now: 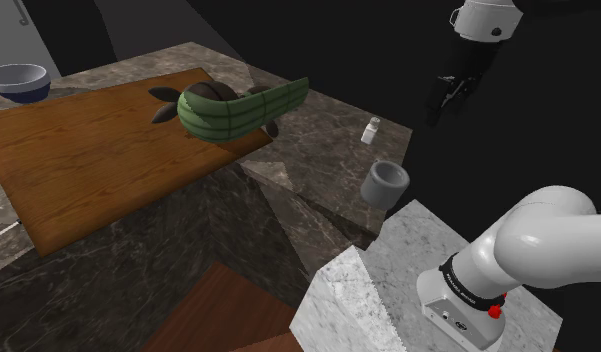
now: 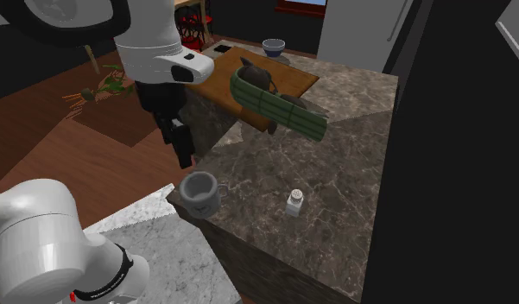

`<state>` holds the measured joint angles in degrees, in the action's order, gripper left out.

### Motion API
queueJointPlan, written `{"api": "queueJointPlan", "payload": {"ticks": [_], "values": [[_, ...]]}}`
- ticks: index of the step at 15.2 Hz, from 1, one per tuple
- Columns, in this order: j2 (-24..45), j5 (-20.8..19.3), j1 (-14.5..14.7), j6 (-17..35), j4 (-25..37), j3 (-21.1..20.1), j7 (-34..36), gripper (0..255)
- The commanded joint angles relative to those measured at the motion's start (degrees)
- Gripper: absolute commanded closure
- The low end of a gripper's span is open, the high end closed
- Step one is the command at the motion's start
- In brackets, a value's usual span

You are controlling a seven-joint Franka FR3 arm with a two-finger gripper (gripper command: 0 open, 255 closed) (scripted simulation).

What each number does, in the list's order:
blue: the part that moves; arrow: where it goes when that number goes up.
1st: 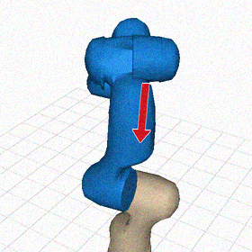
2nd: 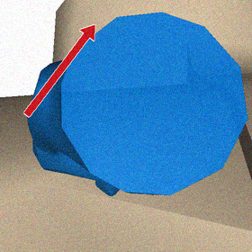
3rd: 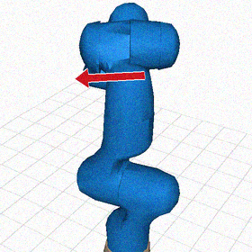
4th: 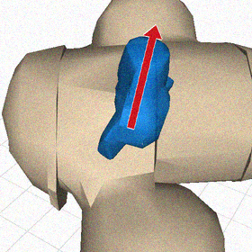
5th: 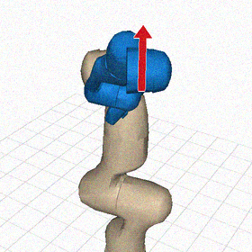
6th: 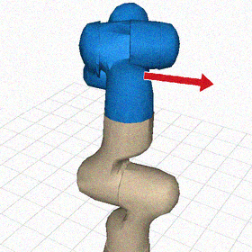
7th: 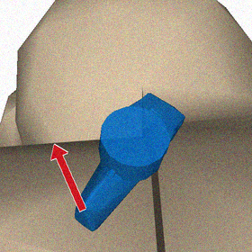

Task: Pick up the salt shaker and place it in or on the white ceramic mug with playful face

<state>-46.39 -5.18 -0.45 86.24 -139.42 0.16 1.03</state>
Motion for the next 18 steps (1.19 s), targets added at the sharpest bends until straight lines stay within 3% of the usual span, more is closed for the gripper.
{"api": "queueJointPlan", "payload": {"ticks": [1,9,18], "values": [[0.0,0.0,0.0,0.0,0.0,0.0,0.0,0],[16.08,-3.75,-1.29,11.34,3.79,5.19,-6.05,0],[36.28,-4.62,-2.22,20.45,13.92,9.6,-12.81,0]]}}
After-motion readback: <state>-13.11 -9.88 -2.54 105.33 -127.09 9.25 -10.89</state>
